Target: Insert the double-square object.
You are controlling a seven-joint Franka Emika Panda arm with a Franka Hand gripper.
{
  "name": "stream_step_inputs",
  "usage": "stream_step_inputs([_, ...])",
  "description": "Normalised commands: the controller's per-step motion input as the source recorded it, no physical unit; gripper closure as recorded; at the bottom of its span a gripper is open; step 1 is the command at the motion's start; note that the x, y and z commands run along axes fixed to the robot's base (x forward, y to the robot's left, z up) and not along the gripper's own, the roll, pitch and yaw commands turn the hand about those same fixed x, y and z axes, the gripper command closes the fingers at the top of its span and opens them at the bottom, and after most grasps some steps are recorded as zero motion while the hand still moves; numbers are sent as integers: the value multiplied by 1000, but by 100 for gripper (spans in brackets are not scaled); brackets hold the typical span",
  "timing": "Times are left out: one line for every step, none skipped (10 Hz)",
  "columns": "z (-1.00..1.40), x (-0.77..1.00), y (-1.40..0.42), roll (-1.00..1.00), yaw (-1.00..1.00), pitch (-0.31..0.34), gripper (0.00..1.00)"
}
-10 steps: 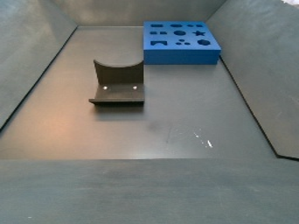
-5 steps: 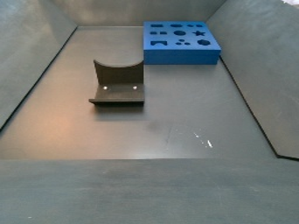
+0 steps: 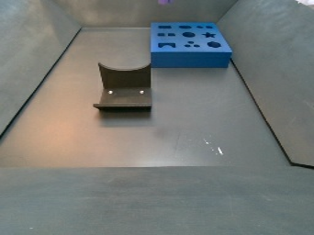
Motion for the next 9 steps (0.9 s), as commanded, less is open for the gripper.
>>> stream_step_inputs([-640, -9, -69, -31, -934, 0, 100])
stream_step_inputs([-680, -17, 0, -39, -1000, 0, 100])
stream_step_inputs([-683, -20, 0, -37, -1000, 0, 100])
stream_step_inputs([-683, -23, 0, -36, -1000, 0, 100])
stream_step_inputs([-683, -23, 0, -34, -1000, 0, 100])
stream_step_inputs([-683, -20, 0, -33, -1000, 0, 100])
stream_step_inputs([-669, -11, 0, -23, -1000, 0, 100])
stream_step_inputs([-594, 0, 0, -17, -1000, -6, 100])
stream_step_inputs([-460, 0, 0, -29, -1000, -1, 100])
